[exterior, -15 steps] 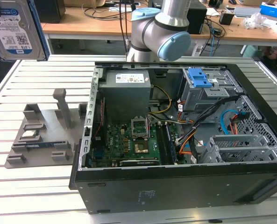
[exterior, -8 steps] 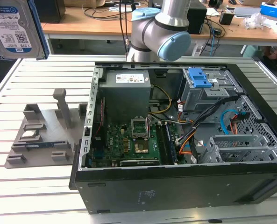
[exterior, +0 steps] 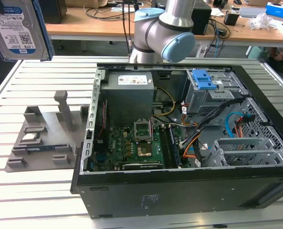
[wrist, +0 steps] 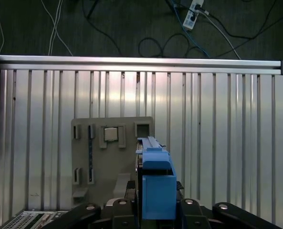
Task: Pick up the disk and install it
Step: 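Pick up the disk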
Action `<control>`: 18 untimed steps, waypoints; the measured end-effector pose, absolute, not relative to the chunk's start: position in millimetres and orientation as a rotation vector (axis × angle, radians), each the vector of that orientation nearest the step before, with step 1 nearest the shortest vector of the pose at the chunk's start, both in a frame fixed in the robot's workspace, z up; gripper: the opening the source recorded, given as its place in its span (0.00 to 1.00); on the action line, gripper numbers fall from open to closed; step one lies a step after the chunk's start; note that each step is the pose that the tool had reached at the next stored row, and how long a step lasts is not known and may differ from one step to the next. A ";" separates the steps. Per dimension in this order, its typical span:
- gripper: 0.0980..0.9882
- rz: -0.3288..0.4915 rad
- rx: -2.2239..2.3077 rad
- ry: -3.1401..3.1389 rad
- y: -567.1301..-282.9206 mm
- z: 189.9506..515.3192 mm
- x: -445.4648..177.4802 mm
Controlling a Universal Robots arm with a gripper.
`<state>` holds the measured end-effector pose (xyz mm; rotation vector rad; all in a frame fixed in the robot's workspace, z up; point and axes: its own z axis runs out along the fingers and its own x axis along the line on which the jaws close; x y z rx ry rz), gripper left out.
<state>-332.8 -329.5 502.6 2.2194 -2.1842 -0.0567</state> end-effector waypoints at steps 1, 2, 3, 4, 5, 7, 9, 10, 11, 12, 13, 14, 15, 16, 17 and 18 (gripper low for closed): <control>0.30 -0.056 2.219 -2.184 -329.5 502.5 -331.3; 0.30 -0.056 2.219 -2.184 -329.5 502.5 -330.2; 0.30 -0.056 2.219 -2.184 -329.5 502.5 -329.3; 0.30 -0.055 2.219 -2.184 -329.5 502.5 -327.3; 0.30 -0.055 2.219 -2.184 -329.5 502.5 -326.4; 0.30 -0.054 2.218 -2.183 -329.5 502.5 -323.6; 0.30 -0.054 2.218 -2.183 -329.5 502.5 -321.3; 0.30 -0.054 2.218 -2.183 -329.5 502.5 -319.9; 0.30 -0.053 2.218 -2.183 -329.5 502.6 -318.4; 0.30 -0.053 2.218 -2.183 -329.5 502.5 -317.6; 0.30 -0.053 2.218 -2.183 -329.5 502.5 -316.3; 0.30 -0.053 2.218 -2.182 -329.5 502.5 -315.5; 0.30 -0.052 2.217 -2.182 -329.5 502.5 -314.0; 0.30 -0.052 2.217 -2.182 -329.5 502.5 -313.1; 0.30 -0.052 2.217 -2.182 -329.5 502.5 -312.3; 0.30 -0.052 2.217 -2.182 -329.5 502.5 -311.2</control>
